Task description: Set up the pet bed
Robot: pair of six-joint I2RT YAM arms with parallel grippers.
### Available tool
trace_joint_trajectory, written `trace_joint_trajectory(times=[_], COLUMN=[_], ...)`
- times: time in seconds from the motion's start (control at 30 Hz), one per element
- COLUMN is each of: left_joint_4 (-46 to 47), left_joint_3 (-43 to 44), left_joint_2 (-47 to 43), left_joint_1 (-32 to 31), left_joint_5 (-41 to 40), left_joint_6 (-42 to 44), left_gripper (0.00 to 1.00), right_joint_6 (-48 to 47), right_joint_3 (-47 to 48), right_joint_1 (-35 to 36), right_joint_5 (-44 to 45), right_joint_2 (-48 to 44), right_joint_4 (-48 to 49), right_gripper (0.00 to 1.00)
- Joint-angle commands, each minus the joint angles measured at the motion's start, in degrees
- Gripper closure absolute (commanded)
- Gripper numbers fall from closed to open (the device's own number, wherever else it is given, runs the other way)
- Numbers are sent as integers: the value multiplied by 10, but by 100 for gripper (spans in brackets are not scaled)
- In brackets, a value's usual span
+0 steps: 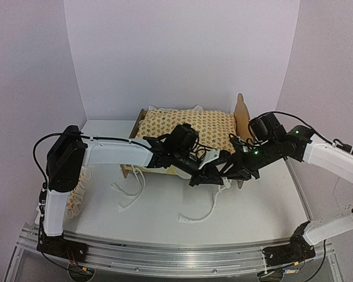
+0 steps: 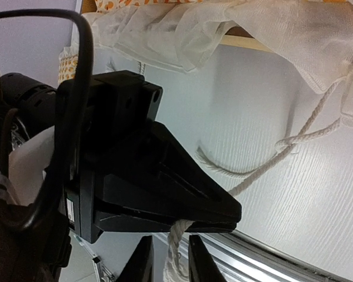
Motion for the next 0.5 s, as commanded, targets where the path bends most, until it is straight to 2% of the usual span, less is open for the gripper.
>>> trace_joint_trajectory(times=[0.0,0.1,0.2,0.33,0.47], left_joint_4=[30,31,35,33,29], left_joint_3=[10,-1,-9,-10,-15], left_joint_2=[0,2,4,8,9], left_joint_1=[18,36,41,48,60], left_joint_5=[-12,-9,-15,-14,-17], left_joint_6=[-63,-93,-112,-126,-128], left_gripper=[100,100,100,100,100], right_joint_6=[-60,-159,-297,-479,-571], right_joint_3=[-5,-8,-32,-37,-28], right_joint_1=[8,58,119,246,289], right_joint_5=[24,99,98,128,159], right_joint_2=[-32,-77,-80,2,92], right_joint_4=[14,26,65,85,111], right_gripper=[67,51,45,40,38])
